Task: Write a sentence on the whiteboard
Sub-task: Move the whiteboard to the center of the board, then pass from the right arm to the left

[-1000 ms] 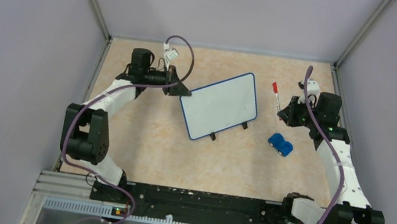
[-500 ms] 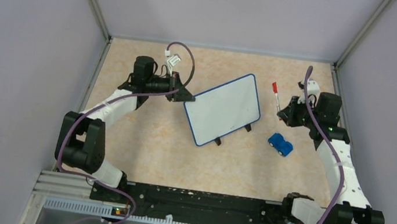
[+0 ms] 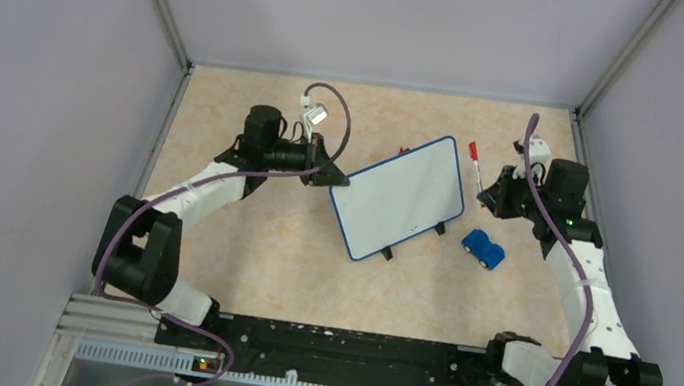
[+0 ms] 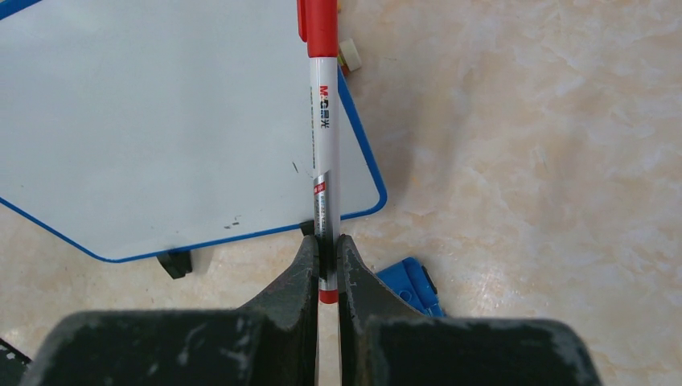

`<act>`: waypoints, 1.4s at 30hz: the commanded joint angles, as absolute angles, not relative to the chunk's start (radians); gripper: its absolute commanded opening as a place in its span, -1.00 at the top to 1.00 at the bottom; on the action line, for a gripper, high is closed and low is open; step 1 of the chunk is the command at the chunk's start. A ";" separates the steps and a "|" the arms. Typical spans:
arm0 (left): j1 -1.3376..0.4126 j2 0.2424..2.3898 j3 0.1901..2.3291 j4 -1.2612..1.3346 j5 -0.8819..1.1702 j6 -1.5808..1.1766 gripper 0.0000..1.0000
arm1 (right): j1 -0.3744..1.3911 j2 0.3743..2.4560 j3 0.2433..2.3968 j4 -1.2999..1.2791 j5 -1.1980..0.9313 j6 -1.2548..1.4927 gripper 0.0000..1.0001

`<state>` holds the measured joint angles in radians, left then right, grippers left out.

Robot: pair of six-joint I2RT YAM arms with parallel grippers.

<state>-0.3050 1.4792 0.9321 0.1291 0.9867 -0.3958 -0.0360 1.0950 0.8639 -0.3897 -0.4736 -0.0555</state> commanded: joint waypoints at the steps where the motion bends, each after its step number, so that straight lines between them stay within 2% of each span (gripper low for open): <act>1: -0.357 1.483 0.902 0.040 1.009 -0.409 1.00 | -0.043 1.071 0.881 -0.362 -0.490 -0.057 1.00; 10: -0.370 1.450 0.875 0.011 0.976 -0.425 0.82 | -0.043 1.071 0.911 -0.374 -0.505 -0.045 1.00; 12: -0.371 1.441 0.883 0.005 0.975 -0.406 0.64 | -0.043 1.072 0.920 -0.378 -0.509 -0.046 1.00; 15: -0.367 1.428 0.919 -0.064 0.950 -0.371 0.22 | -0.043 1.071 0.936 -0.388 -0.530 -0.051 1.00; 18: -0.342 1.427 0.980 -0.130 0.946 -0.332 -0.10 | -0.044 1.070 0.972 -0.420 -0.547 -0.071 1.00; 21: -0.296 1.431 1.057 -0.210 0.958 -0.289 -0.33 | -0.043 1.069 1.020 -0.458 -0.571 -0.093 1.00; 25: -0.199 1.416 1.139 -0.304 0.981 -0.222 -0.89 | -0.043 1.075 1.086 -0.503 -0.641 -0.112 1.00; 26: -0.186 1.403 1.158 -0.321 0.978 -0.203 -0.96 | -0.042 1.078 1.103 -0.515 -0.665 -0.117 1.00; 31: -0.089 1.357 1.304 -0.396 1.016 -0.109 -0.98 | 0.030 1.104 1.196 -0.614 -0.749 -0.192 1.00; 35: -0.074 1.373 1.478 -0.616 1.153 0.099 -0.97 | 0.156 1.113 1.262 -0.695 -0.772 -0.271 1.00; 38: -0.080 1.384 1.529 -0.702 1.191 0.113 -0.98 | 0.240 1.127 1.311 -0.777 -0.787 -0.329 1.00; 42: -0.126 1.358 1.496 -0.705 1.300 0.091 -0.97 | 0.393 1.144 1.347 -0.866 -0.731 -0.398 1.00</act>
